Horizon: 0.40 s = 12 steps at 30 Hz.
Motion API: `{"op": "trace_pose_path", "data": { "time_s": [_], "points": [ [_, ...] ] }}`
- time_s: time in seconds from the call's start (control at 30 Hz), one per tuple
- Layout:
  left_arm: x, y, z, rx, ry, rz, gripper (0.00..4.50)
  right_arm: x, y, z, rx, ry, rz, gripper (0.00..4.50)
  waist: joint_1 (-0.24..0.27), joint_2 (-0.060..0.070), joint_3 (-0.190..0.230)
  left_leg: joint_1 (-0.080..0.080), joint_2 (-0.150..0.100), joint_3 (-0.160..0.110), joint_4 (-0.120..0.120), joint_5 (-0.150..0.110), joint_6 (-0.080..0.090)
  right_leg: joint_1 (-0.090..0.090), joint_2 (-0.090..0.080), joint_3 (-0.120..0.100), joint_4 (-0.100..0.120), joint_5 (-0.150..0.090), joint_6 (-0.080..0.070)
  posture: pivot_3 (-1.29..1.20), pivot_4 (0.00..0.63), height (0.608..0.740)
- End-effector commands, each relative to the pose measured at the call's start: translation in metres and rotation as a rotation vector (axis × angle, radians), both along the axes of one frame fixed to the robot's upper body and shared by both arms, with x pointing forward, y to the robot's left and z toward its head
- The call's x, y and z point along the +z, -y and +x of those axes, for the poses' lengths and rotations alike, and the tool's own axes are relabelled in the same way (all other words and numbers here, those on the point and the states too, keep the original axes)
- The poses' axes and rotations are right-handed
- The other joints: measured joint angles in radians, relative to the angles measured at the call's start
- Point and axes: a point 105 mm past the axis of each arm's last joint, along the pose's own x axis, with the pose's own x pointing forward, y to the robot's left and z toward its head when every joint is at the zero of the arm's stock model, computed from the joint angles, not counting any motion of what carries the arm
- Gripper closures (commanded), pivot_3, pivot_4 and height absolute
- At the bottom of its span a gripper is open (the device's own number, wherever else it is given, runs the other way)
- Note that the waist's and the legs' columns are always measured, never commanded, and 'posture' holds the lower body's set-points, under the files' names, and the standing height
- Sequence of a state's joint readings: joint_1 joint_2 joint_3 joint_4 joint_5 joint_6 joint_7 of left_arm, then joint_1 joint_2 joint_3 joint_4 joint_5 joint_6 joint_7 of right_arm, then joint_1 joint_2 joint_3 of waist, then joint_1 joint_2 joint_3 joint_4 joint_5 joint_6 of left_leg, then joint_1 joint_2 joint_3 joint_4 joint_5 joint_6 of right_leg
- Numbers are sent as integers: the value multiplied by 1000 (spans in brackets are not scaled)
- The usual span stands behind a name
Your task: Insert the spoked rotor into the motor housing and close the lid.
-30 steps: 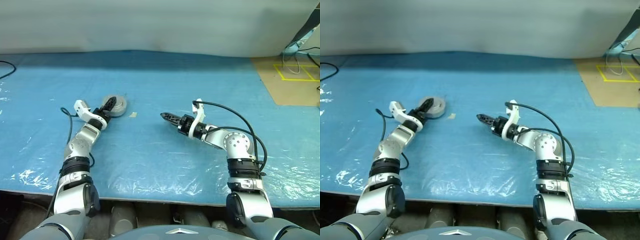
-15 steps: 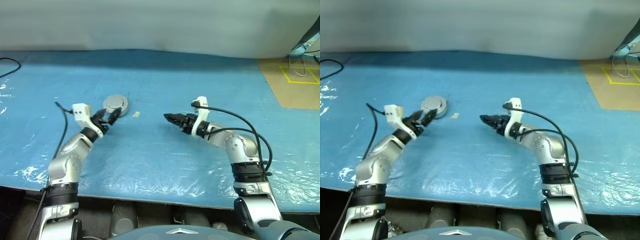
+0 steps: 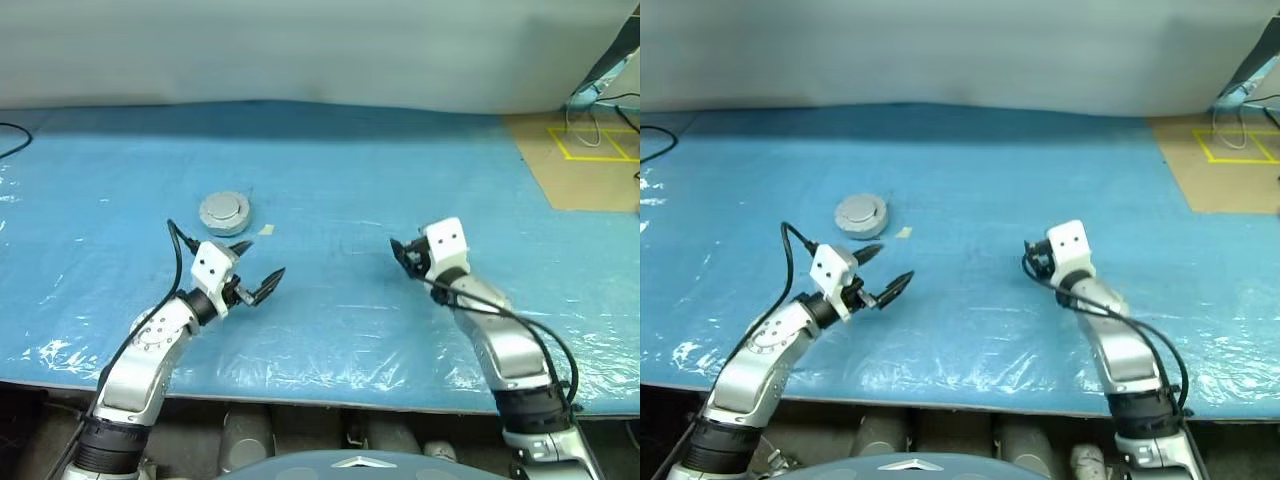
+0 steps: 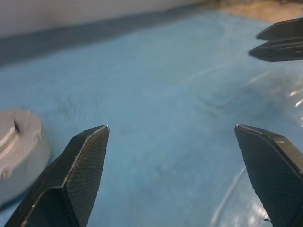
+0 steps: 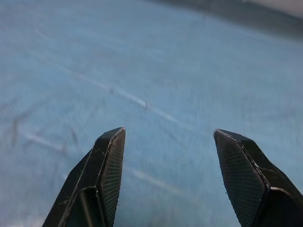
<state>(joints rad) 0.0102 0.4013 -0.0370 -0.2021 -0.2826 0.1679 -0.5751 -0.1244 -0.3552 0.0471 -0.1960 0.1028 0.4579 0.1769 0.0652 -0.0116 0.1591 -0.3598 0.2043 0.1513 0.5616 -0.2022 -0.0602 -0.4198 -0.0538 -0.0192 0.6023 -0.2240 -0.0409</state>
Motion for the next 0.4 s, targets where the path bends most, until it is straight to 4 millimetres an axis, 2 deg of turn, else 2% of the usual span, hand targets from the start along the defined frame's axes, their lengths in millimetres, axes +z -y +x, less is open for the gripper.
{"op": "trace_pose_path", "data": {
  "time_s": [0.03,0.17,0.4],
  "points": [
    [3,-3,5,44,30,-36,44,17,-2,2,-35,92,-4,1390,-2,0,0,0,0,0,0,0,0,0,0,0,0,1,-2,0,150,740],
    [-10,-6,9,101,0,-56,44,13,-2,-2,-38,92,-30,1390,-2,0,0,1,0,0,0,0,0,0,0,0,2,2,-4,0,150,740],
    [-7,1,-1,89,24,-77,44,20,-3,4,-51,111,-27,1390,-4,0,0,1,0,0,0,0,0,0,0,1,2,4,-5,0,150,740]
  ]
}}
